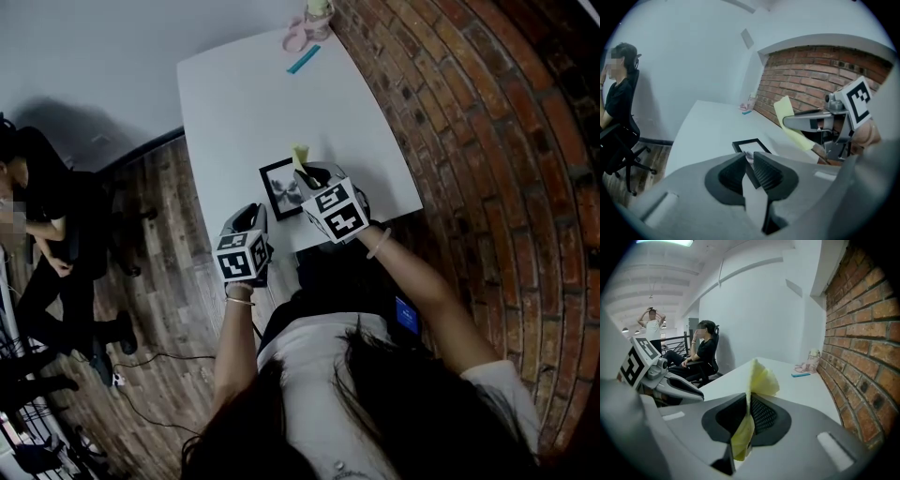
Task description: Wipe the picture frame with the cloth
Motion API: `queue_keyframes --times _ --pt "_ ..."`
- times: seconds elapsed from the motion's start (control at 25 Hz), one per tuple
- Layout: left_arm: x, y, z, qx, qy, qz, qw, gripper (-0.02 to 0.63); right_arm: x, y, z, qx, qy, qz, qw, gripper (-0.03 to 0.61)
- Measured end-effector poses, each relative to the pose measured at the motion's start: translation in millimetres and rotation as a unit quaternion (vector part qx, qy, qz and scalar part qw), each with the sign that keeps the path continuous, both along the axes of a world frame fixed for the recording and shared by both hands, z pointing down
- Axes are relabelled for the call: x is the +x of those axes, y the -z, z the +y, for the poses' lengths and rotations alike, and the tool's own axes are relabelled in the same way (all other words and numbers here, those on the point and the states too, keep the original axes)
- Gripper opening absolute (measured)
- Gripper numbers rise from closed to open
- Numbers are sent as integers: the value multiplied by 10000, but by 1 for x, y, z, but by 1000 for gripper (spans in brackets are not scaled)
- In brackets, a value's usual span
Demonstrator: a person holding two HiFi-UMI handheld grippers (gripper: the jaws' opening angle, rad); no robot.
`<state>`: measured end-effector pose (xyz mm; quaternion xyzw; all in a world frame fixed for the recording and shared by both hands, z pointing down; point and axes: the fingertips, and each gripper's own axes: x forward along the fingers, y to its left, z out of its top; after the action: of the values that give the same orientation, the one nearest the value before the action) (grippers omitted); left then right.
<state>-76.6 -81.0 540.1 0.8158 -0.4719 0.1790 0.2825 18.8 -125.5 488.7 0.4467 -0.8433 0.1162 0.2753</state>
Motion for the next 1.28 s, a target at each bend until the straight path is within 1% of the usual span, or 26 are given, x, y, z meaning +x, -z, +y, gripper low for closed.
queue_keyframes --times 0.12,0.16,0.28,0.64,0.8,0.92,1.08,1.28 --pt "-2 12 9 214 -7 -57 9998 55 0 8 14 135 -75 -75 9999 31" --pt "-3 17 12 288 -18 -81 9995 37 0 11 18 191 -106 -103 9997 31" --pt "-4 27 23 479 -59 -157 9987 32 0 18 33 271 -200 -136 9993 31" --pt "-14 57 52 1004 -43 -192 9948 8 -8 40 73 522 -392 -290 9974 31" --pt "-20 71 61 1190 -60 -263 9925 0 -10 52 86 648 -475 -346 9962 29" --pt "-23 84 66 1315 -50 -232 9910 0 -14 63 95 764 -504 -408 9950 29" --pt "-25 104 67 1570 -32 -226 9873 0 -17 75 103 920 -505 -462 9934 29" --pt "-17 129 68 1875 -81 -236 9820 0 -17 91 110 1046 -465 -564 9918 29"
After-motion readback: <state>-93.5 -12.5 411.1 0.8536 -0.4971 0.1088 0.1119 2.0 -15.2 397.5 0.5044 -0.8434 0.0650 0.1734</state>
